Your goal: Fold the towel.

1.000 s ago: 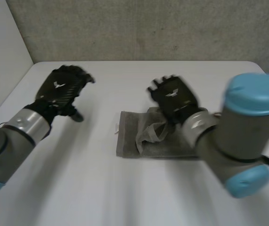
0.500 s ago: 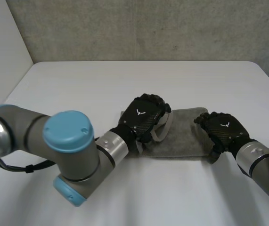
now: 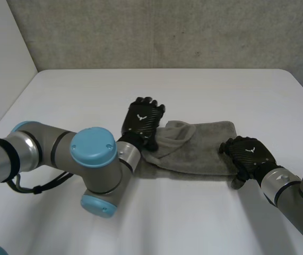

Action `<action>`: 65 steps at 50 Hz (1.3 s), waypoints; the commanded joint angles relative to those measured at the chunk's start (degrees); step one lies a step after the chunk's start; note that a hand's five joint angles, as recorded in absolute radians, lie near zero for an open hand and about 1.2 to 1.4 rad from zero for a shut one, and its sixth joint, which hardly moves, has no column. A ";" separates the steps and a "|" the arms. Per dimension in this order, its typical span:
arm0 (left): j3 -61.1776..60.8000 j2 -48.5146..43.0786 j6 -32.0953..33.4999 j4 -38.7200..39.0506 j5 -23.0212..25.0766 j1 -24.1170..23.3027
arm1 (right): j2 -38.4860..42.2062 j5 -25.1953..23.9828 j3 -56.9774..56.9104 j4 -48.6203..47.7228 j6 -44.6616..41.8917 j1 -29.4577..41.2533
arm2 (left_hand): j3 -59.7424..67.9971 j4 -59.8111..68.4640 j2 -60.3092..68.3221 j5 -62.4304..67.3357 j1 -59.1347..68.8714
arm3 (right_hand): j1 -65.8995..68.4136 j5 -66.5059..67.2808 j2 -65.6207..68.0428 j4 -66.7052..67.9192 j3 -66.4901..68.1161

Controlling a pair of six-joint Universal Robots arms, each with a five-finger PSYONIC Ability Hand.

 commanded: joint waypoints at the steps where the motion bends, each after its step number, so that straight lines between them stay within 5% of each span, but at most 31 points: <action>1: -7.78 1.62 0.09 -0.13 -3.20 4.27 | -0.11 -0.01 -0.02 0.01 -0.09 -0.08 | -2.96 -3.36 1.34 0.40 2.10 | 1.78 0.39 2.32 -4.37 -2.49; 22: -15.71 8.65 -0.26 0.22 -2.84 3.66 | -1.17 -0.19 1.56 -0.87 -1.23 -1.04 | -2.96 -3.36 1.00 0.07 1.77 | 7.32 5.92 7.86 -4.37 -2.49; 28: -15.71 9.97 -0.35 0.13 -3.02 2.26 | -0.99 -0.36 1.47 -2.01 -1.23 -1.22 | -2.96 -3.36 0.33 -0.60 1.10 | 20.62 19.22 21.16 -4.37 -2.49; 33: -15.80 10.94 -0.44 -0.22 -3.37 2.17 | -0.64 -0.10 1.30 -2.80 -1.32 -1.74 | -2.96 -3.36 -0.52 -1.45 0.25 | 53.65 52.25 54.19 -4.37 -2.49; 35: -15.89 11.29 -0.44 -0.31 -3.37 2.26 | -0.73 -0.19 1.30 -2.80 -1.32 -2.36 | -2.96 -3.36 -0.68 -1.61 0.09 | 57.03 55.63 57.57 -4.37 -2.49; 57: -26.43 24.39 -3.78 -6.64 -2.67 7.35 | -8.37 -12.57 -0.53 13.00 -15.63 -14.75 | -2.96 -3.36 -9.43 -10.36 -8.66 | 57.07 55.67 57.60 -4.37 -2.49; 65: -26.35 25.53 -3.78 -6.55 -2.58 8.85 | -12.59 -13.29 -9.23 16.45 -15.55 -8.29 | -2.96 -3.36 -10.78 -11.71 -10.01 | 57.07 55.67 57.60 -4.37 -2.49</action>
